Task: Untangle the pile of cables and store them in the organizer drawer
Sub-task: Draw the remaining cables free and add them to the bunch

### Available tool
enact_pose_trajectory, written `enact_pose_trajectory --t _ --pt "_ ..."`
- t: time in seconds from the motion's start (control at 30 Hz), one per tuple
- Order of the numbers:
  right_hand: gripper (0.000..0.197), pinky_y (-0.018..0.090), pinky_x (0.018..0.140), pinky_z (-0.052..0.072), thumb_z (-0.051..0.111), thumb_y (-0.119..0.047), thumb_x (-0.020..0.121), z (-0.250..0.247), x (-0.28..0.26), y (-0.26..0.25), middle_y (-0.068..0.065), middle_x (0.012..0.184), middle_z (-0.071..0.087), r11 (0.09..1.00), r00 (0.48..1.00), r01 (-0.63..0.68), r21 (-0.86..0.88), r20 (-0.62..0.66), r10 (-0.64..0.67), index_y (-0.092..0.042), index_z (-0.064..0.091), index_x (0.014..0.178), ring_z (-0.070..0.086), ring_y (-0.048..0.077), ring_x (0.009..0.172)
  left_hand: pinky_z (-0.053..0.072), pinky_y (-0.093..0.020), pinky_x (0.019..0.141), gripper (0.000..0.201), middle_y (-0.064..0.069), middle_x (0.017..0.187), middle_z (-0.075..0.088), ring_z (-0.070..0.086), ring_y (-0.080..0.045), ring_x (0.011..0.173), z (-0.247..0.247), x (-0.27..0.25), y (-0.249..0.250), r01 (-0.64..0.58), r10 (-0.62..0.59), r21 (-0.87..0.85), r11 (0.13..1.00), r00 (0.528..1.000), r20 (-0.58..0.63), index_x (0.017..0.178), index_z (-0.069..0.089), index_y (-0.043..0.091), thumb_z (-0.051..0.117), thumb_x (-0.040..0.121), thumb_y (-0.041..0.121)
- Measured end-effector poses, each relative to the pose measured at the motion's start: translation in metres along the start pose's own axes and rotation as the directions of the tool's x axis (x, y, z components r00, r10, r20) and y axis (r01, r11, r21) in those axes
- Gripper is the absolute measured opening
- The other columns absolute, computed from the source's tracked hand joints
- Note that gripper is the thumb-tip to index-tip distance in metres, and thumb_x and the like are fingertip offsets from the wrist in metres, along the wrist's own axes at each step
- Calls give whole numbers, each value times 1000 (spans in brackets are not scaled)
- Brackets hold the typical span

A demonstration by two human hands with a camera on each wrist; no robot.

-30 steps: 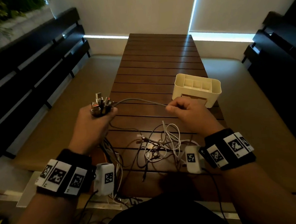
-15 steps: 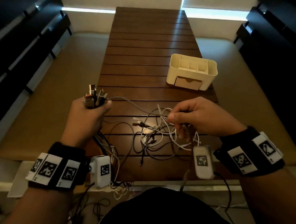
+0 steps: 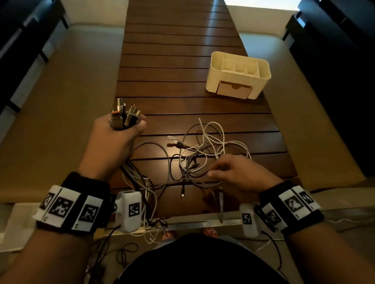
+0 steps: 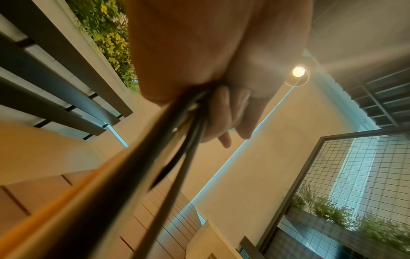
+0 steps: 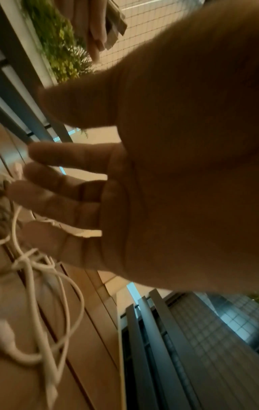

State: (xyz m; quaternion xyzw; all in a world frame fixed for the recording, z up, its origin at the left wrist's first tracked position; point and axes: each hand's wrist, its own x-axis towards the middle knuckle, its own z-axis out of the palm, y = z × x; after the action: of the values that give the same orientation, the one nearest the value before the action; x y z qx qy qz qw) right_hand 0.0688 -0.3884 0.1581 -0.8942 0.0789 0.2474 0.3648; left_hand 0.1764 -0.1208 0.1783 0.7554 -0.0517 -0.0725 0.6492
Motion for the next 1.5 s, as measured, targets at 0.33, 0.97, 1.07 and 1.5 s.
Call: enact_pose_trajectory --t 0.33,0.97,1.07,1.5 --pt "22 33 80 56 70 -39 89 66 81 -46 -4 104 66 961 995 95 -259 67 -80 -24 69 106 62 11 91 32 -24 50 10 13 48 48 38 -5 42 -42 -27 -13 -7 3 -42 999 997 -75 103 71 9 65 94 12" --pt "30 34 85 53 67 -34 93 91 127 -51 -6 102 63 986 984 112 -126 -125 -128 -19 61 118 62 16 96 30 -22 43 12 12 45 45 33 -5 39 -51 -43 -11 30 -34 -59 998 996 -77 104 70 6 65 95 13" --pt "36 35 89 51 69 -33 91 94 147 -50 4 109 66 977 983 41 -211 -165 -77 -13 59 120 62 22 102 30 -18 40 12 11 45 46 33 -4 38 -49 -46 -9 21 -23 -33 999 996 -80 103 70 5 65 95 12" --pt "10 25 75 48 70 -15 89 55 109 -41 -7 97 67 987 975 100 -122 208 -73 -22 73 95 62 11 90 29 -24 45 15 7 51 36 29 -11 41 -64 -42 -19 35 -50 -129 991 993 -111 106 69 3 64 95 11"
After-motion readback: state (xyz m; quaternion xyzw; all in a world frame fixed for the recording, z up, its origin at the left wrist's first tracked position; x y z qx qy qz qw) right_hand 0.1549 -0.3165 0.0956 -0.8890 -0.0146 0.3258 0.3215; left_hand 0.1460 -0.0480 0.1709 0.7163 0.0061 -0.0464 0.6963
